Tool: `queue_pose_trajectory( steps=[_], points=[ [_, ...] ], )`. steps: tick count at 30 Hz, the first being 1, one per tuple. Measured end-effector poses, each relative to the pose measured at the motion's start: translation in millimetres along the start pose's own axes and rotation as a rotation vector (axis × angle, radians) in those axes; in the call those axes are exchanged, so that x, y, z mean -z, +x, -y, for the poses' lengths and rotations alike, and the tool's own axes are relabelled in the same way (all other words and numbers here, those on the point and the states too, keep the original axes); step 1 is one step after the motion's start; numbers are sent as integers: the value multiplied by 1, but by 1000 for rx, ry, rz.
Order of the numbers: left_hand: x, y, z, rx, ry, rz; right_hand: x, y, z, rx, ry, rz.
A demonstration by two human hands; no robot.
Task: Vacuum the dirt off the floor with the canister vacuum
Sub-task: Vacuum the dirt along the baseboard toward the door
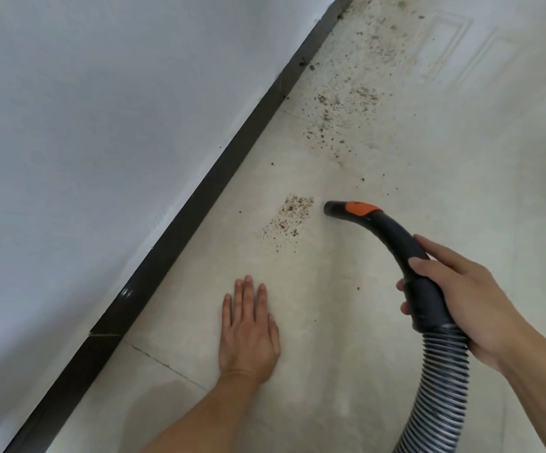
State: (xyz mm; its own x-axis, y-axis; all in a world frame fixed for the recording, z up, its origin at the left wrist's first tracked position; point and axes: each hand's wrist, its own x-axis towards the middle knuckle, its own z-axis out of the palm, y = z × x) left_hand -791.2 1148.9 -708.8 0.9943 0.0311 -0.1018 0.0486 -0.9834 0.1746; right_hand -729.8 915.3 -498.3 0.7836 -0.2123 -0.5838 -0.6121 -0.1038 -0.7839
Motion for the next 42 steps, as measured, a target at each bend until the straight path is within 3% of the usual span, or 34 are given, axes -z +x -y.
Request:
queue_pose_trajectory(
  steps=[9,18,42],
  points=[
    [0,0,-1,-3,8,-4,-30,13,8,33,-63,68],
    [0,0,0,0,-8,-20,-5,-19,-1,15,-168,41],
    [0,0,0,-2,18,-23,-44,-47,-22,11,-135,152]
  ],
)
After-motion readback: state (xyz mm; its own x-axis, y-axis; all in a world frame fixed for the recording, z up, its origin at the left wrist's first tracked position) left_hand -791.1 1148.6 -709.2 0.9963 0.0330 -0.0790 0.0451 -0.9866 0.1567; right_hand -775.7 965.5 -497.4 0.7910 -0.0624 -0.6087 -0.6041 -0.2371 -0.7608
